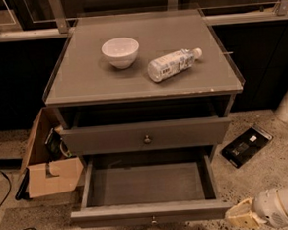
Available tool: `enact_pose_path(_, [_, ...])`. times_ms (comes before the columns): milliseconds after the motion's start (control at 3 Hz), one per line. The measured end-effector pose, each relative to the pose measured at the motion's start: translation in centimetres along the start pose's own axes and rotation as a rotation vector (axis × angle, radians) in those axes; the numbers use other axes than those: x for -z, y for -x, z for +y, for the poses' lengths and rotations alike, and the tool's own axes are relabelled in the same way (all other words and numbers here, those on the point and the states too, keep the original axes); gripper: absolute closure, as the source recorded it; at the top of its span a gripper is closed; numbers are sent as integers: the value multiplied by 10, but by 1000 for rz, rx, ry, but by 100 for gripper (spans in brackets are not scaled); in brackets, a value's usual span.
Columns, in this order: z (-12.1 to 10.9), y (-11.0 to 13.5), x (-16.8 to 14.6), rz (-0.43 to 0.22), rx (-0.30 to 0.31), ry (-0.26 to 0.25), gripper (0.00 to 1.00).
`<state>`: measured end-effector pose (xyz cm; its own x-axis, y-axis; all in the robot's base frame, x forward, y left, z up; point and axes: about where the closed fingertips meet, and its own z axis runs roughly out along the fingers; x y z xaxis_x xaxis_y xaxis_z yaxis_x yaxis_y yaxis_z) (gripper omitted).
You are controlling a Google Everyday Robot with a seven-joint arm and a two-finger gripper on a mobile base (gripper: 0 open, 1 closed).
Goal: Close middle drawer
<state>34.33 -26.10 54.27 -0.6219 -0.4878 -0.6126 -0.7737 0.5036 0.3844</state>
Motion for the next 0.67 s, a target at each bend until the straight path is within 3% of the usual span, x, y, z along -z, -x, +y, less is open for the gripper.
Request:
enact_pose_path(333, [-1, 1, -8, -20, 53, 21, 100])
enact_pose_path(667, [-9, -4, -41, -58, 200, 81, 100])
